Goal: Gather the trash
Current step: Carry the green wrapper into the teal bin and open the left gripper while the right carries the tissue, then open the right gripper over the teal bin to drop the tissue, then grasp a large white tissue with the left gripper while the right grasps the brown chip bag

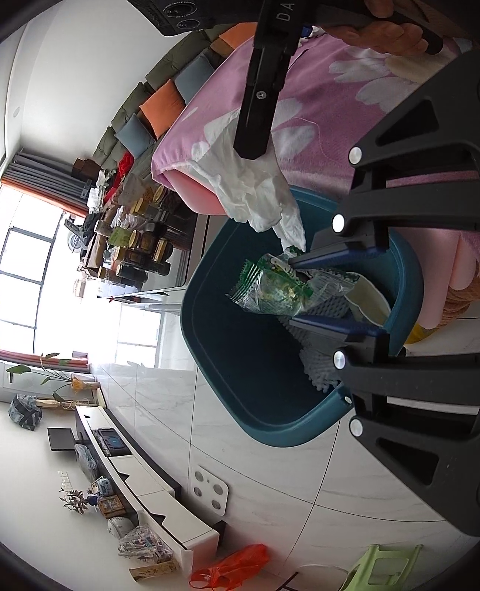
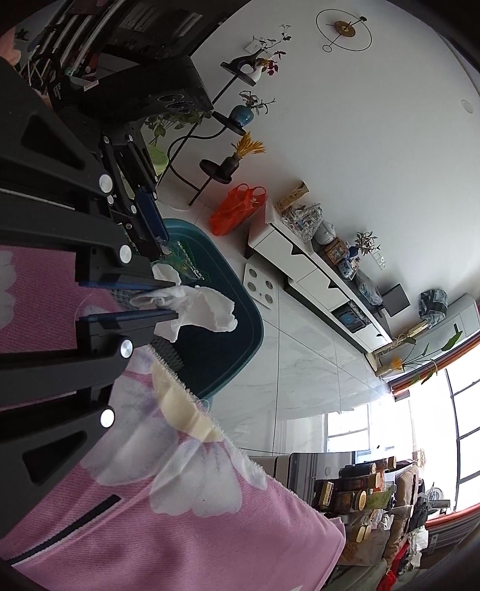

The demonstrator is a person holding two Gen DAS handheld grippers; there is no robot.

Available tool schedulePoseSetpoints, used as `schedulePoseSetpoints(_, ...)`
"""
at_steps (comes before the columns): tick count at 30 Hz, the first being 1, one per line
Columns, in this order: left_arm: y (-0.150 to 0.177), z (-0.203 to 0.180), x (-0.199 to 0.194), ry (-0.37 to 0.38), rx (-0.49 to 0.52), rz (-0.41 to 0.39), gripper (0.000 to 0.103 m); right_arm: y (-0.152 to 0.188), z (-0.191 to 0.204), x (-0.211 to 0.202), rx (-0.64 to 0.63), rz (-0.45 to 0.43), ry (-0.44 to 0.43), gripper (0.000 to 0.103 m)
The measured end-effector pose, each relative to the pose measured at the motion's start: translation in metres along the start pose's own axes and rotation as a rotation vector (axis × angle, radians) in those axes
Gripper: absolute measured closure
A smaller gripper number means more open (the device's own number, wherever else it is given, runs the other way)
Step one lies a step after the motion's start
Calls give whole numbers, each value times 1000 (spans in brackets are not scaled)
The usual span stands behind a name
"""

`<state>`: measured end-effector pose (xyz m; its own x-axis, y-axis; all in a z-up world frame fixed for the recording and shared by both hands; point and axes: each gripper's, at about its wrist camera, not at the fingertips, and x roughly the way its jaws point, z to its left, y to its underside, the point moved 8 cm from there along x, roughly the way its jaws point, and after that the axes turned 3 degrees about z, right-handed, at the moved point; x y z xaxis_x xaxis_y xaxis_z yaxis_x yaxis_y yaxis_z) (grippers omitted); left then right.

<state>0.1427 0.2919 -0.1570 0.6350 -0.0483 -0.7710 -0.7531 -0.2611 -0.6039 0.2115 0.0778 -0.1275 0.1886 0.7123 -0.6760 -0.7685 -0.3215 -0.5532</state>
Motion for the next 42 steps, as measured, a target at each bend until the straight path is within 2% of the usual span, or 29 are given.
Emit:
schedulePoseSetpoints(5, -1, 3, 12, -2, -9, 16, 70, 3, -6, 9, 16, 30, 28, 84)
schedulePoseSetpoints(12, -3, 7, 20, -3, -28, 27, 67, 6, -7, -1, 28, 15, 20, 81)
schedulePoseSetpoints(15, -5, 4, 11, -5, -30, -3, 67, 8, -8, -13, 18, -3, 19, 79)
schedulePoseSetpoints(18, -7, -8, -9, 4, 5, -57, 62, 15, -6, -36, -11, -39, 31, 71)
schedulePoseSetpoints(20, -8, -22, -24, 39, 37, -94, 54, 21, -5, -56, -31, -72, 42, 67)
schedulePoseSetpoints(23, -9, -55, -45, 133, 80, -127, 51, 32, -9, -92, -46, -129, 61, 54)
schedulePoseSetpoints(28, 2, -132, -65, 254, 229, -143, 49, 51, -30, -160, -20, -232, 115, 54)
schedulePoseSetpoints(34, 22, -221, -57, 354, 382, -98, 49, 84, -69, -233, 69, -345, 202, 52)
schedulePoseSetpoints(42, 50, -295, -37, 418, 495, -28, 49, 144, -126, -301, 222, -426, 351, 52)
